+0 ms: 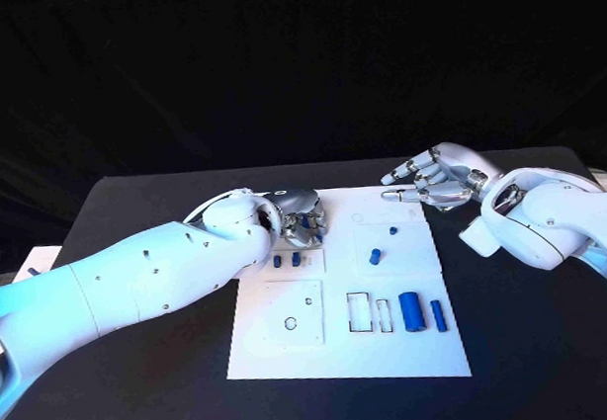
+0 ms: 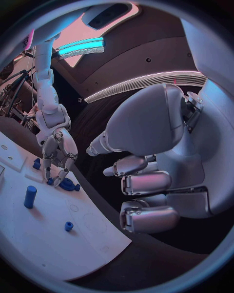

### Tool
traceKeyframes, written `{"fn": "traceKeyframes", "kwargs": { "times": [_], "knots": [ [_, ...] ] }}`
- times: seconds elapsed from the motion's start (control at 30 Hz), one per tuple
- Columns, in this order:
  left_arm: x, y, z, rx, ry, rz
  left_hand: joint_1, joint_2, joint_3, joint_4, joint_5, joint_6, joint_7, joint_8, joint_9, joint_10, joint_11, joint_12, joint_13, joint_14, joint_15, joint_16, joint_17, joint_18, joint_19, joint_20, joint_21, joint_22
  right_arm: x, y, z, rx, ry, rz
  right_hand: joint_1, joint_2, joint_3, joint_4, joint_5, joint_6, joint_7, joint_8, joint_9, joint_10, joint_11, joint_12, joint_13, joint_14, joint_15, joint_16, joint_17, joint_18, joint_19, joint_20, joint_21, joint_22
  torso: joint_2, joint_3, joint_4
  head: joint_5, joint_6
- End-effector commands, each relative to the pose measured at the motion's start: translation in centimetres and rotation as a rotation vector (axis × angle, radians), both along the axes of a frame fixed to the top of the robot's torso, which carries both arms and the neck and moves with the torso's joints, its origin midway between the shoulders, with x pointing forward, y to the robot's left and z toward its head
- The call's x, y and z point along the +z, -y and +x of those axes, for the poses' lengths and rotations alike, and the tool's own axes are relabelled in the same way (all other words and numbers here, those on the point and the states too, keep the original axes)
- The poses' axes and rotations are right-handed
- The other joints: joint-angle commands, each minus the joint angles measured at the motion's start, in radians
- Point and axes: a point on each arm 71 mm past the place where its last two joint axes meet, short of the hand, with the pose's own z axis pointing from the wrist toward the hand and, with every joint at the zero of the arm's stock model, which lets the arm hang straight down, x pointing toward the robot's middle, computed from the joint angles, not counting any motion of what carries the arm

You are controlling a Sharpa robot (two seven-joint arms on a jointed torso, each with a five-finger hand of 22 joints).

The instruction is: Assemble the parts on the task board

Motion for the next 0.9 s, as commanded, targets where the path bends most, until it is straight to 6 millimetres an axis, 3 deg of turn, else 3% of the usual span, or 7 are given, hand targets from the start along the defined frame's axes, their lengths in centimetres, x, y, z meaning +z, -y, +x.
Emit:
{"fn": "traceKeyframes", "kwargs": {
  "times": [0.03, 0.3, 0.9],
  "knots": [
    [-1.0, 0.0, -0.2, -0.003, -0.051, 0.050, 0.008, 0.018, 0.017, -0.007, 0.000, 0.017, -0.003, 0.000, -0.001, 0.022, -0.004, 0.004, 0.001, 0.024, -0.003, 0.010, 0.005, -0.016, 0.012, -0.002, 0.017, 0.012, -0.1, -0.2, -0.1, 0.017, -0.005, -0.001, -0.001, 0.006, -0.006, 0.002, 0.004, 0.003, -0.002, 0.003, 0.001, -0.003, -0.002, -0.003, 0.026, 0.063, -0.002, -0.006, 0.072, 0.016, -0.008, 0.001, -0.005, 0.088, 0.001, 0.0003, 0.0000, 0.000, -0.001],
    [-1.0, 0.2, -0.3, -0.011, -0.049, 0.057, 0.036, 0.045, 0.054, -0.045, 0.000, 0.071, -0.011, 0.013, 0.003, 0.080, -0.018, 0.009, 0.006, 0.031, -0.016, 0.023, 0.012, -0.025, 0.026, -0.014, 0.068, 0.056, -0.1, -0.2, -0.1, 0.019, -0.006, -0.001, -0.002, 0.007, -0.007, 0.002, 0.005, 0.004, -0.002, 0.003, 0.001, -0.002, -0.002, -0.002, 0.027, 0.063, -0.002, -0.005, 0.073, 0.016, -0.008, 0.001, -0.005, 0.088, 0.000, 0.0008, 0.0000, 0.000, -0.004],
    [0.0, 0.0, -0.7, -0.019, 0.022, -0.074, 0.003, 0.030, 0.106, -0.083, 0.025, 0.082, 0.009, -0.030, -0.016, 0.101, -0.003, -0.072, -0.008, 0.032, -0.005, 0.024, -0.006, -0.031, 0.028, -0.007, 0.098, 0.088, 0.0, -0.2, -0.1, 0.019, -0.004, -0.001, -0.002, 0.007, -0.007, 0.002, 0.005, 0.004, -0.002, 0.003, 0.001, -0.002, -0.002, -0.001, 0.027, 0.063, -0.002, -0.005, 0.073, 0.016, -0.008, 0.001, -0.005, 0.088, -0.001, 0.0007, 0.0008, 0.001, -0.002]
  ]
}}
